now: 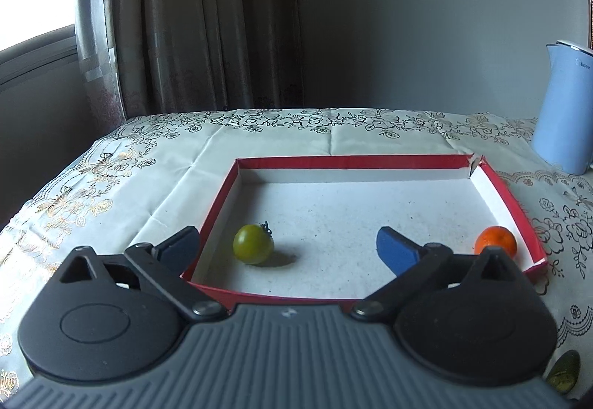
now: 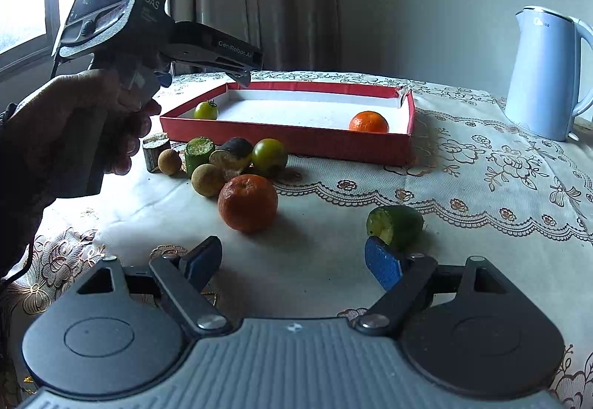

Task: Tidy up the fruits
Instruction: 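Grasp the cut green cucumber piece with the right gripper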

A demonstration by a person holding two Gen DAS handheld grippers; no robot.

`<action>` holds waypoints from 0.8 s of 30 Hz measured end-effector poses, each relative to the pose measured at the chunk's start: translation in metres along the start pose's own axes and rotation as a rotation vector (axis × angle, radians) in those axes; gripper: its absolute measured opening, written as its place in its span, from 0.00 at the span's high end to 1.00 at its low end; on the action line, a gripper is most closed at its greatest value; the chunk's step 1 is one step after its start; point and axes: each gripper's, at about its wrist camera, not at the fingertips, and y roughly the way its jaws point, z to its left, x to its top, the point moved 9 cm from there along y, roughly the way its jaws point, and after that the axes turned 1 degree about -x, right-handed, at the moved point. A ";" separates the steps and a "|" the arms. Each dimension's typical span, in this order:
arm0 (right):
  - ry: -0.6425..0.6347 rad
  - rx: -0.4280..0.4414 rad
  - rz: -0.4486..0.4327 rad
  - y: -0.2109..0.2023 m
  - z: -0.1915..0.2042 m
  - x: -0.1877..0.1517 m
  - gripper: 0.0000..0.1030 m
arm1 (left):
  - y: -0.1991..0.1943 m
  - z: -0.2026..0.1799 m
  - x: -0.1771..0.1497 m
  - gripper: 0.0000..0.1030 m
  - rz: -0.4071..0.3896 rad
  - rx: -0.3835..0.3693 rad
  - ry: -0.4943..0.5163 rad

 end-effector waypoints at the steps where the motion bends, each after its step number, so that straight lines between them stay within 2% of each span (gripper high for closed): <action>1: -0.001 -0.005 0.000 0.000 0.000 0.000 0.18 | -0.006 0.001 -0.002 0.02 -0.003 -0.001 0.000; 10: -0.030 -0.032 -0.001 0.000 0.002 -0.002 0.18 | -0.061 0.015 -0.018 0.00 -0.029 0.002 -0.025; 19: -0.054 -0.063 -0.009 -0.001 0.004 -0.002 0.18 | -0.084 0.028 -0.025 0.00 -0.042 0.031 -0.029; 24: -0.059 -0.077 -0.016 -0.003 0.004 -0.001 0.18 | -0.092 0.044 -0.040 0.00 -0.042 0.036 -0.056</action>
